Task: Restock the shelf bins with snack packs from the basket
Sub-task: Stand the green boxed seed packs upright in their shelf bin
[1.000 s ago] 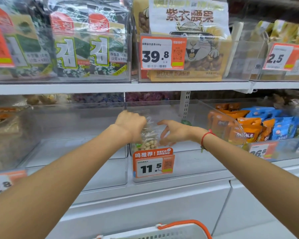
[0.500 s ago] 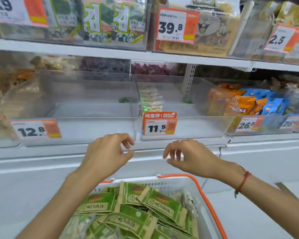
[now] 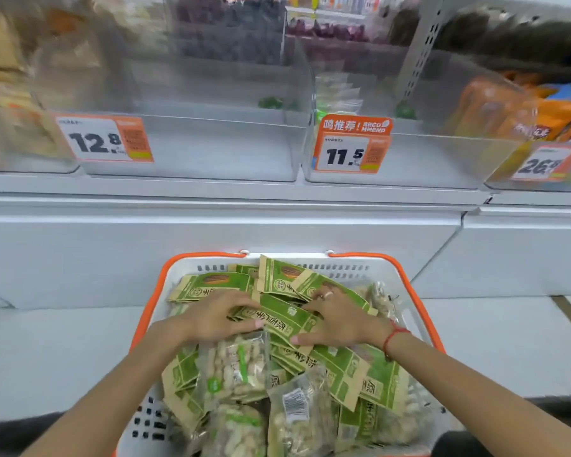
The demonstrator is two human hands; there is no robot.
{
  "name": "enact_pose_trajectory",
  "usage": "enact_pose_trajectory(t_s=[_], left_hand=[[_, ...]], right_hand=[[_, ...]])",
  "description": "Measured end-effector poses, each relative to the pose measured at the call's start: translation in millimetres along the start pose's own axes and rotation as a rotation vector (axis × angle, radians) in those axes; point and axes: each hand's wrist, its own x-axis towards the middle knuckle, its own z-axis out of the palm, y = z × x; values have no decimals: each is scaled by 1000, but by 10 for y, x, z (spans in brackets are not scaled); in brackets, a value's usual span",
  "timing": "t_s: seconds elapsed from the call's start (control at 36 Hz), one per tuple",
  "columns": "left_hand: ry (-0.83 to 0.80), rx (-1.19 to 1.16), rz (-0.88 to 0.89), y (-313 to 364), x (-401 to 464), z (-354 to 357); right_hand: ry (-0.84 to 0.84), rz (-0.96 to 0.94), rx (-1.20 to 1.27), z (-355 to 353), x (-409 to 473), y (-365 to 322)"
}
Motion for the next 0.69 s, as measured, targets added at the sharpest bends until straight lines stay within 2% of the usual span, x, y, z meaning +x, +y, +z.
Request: enact_pose_trajectory(t_s=[0.08,0.22,0.33,0.39,0.5,0.58,0.69], left_hand=[[31,-91,-13,-17,-34,-18],[196,46,23,101,16,26],[231,200,79,226,93,3],[240,254,119,293,124,-29],[340,156,216,496,131,-47],[442,13,216,598,121,-88],[484,151,169,657,116,-78]], right_hand=[[29,1,94,-5,12,-96],[-18,83,541,-128,-2,-159],[81,18,572,-435,-102,-110],[146,-20,698,-613,-162,-91],[242,2,875,-850,-238,-38],[232,33,960,-887,-279,-15],[228,79,1317,-829,-290,-61]])
